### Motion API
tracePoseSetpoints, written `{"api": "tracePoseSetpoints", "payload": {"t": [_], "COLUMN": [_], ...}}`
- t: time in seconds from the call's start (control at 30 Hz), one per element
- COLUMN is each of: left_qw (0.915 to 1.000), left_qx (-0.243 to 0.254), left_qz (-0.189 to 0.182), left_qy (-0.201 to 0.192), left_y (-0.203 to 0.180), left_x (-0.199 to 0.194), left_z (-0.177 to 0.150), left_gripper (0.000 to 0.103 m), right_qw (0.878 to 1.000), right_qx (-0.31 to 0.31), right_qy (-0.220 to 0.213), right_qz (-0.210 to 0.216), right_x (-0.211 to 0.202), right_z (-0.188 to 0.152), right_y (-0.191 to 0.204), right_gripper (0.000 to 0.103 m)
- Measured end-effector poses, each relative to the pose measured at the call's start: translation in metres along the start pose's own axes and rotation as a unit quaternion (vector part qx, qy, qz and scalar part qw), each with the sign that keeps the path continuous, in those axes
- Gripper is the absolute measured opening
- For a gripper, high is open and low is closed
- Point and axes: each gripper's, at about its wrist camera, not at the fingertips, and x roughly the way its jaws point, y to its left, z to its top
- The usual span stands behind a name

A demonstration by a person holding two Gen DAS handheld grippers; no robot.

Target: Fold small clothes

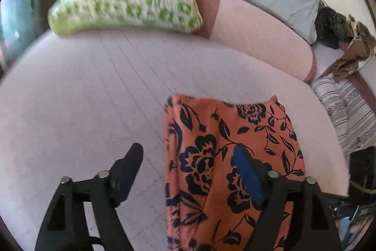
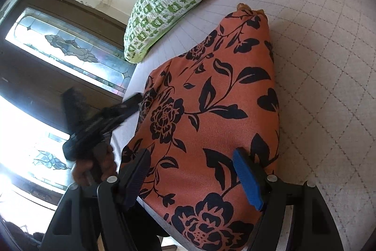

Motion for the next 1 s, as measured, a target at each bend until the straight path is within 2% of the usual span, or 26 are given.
{"api": "tracePoseSetpoints", "payload": {"t": [0.1, 0.2, 0.27, 0.33, 0.4, 0.5, 0.63, 0.67, 0.73, 0.87, 1.0], "left_qw": [0.9995, 0.9987, 0.9986, 0.9986, 0.9984, 0.998, 0.998, 0.9979, 0.9979, 0.9983, 0.9985], "left_qx": [0.01, 0.013, 0.011, 0.005, 0.004, 0.014, 0.012, 0.011, 0.009, 0.004, -0.022], "left_qz": [0.031, 0.048, 0.053, 0.051, 0.054, 0.06, 0.06, 0.061, 0.061, 0.051, -0.013], "left_qy": [-0.006, -0.005, 0.002, 0.01, 0.014, 0.011, 0.016, 0.017, 0.021, 0.026, 0.049], "left_y": [-0.004, -0.001, 0.002, 0.006, 0.007, 0.006, 0.008, 0.008, 0.01, 0.015, 0.02], "left_x": [-0.014, -0.02, -0.02, -0.017, -0.018, -0.016, -0.011, -0.01, -0.007, -0.004, 0.006], "left_z": [-0.008, -0.017, -0.022, -0.026, -0.029, -0.033, -0.036, -0.036, -0.036, -0.035, -0.029], "left_gripper": [0.082, 0.082, 0.082, 0.082, 0.082, 0.082, 0.082, 0.082, 0.082, 0.082, 0.082], "right_qw": [0.999, 0.996, 0.994, 0.995, 0.995, 0.996, 0.995, 0.994, 0.994, 0.996, 0.994], "right_qx": [-0.022, -0.068, -0.076, -0.065, -0.024, -0.007, -0.045, -0.042, -0.01, -0.015, -0.004], "right_qy": [-0.002, -0.035, -0.055, -0.042, 0.005, -0.019, -0.054, -0.053, -0.012, -0.044, -0.083], "right_qz": [-0.037, -0.047, -0.055, -0.07, -0.101, -0.085, -0.077, -0.082, -0.105, -0.078, -0.077], "right_x": [-0.004, -0.017, -0.021, -0.009, 0.016, 0.004, -0.005, -0.001, 0.023, 0.002, -0.033], "right_z": [0.004, 0.009, 0.014, 0.018, 0.016, 0.017, 0.026, 0.028, 0.028, 0.029, 0.029], "right_y": [0.019, 0.047, 0.055, 0.044, 0.016, 0.023, 0.045, 0.042, 0.016, 0.025, 0.012], "right_gripper": [0.076, 0.076, 0.077, 0.081, 0.081, 0.081, 0.081, 0.083, 0.083, 0.083, 0.083]}}
